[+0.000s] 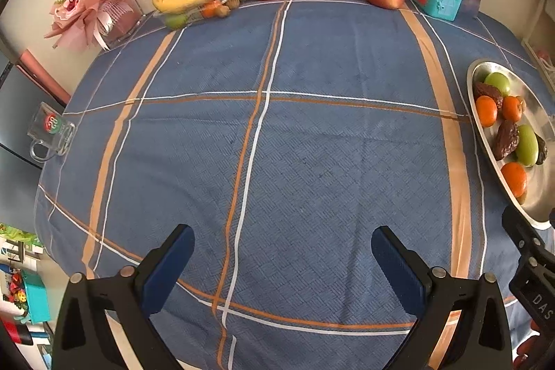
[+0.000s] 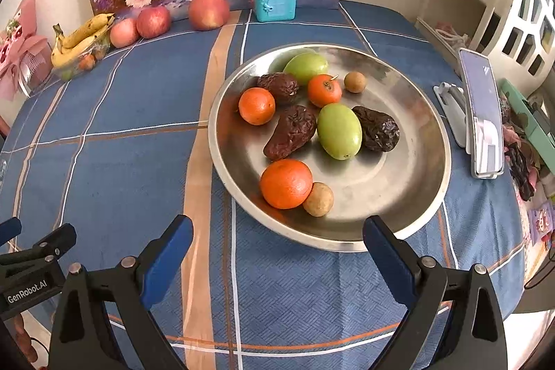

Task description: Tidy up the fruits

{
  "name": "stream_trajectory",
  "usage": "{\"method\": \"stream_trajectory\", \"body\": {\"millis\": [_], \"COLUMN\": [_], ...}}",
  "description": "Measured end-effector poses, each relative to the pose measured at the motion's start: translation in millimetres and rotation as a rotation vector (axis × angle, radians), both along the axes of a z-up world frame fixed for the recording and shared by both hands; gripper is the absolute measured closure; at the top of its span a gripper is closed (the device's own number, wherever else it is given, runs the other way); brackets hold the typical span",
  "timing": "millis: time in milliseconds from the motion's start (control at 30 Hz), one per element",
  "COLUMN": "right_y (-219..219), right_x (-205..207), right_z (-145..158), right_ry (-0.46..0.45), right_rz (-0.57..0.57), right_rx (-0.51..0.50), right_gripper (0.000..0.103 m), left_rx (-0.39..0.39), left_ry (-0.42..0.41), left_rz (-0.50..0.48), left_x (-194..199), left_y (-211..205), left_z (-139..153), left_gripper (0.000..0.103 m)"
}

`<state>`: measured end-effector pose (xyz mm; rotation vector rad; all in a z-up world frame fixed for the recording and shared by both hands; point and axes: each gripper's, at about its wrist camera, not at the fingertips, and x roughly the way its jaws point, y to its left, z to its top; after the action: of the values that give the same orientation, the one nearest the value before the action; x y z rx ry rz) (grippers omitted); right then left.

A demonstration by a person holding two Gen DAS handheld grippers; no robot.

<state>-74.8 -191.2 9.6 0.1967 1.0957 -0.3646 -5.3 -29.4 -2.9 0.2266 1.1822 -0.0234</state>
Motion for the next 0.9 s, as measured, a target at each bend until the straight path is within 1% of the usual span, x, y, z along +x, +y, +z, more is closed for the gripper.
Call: {"method": "stream_trajectory", "body": {"millis": [300,900], "right_y": [6.4,-0.5], "right_x": [0.4,-1.6], "right_z": [-0.9,0.0], "right_ry": [0.008,0.01], "right_rz": [0.008,-0.02], "right_rx": [-0.005,0.01], "right_gripper": [0.005,0.005], "left_rx": [-0.01,-0.019], "left_ry": [0.003,0.004], "left_rz": [0.015,0.024], "left_x": [4.2,5.8], "left_y": [7.8,9.3], "left_z": [-0.8,-0.3], "left_gripper": [0.0,0.0]}}
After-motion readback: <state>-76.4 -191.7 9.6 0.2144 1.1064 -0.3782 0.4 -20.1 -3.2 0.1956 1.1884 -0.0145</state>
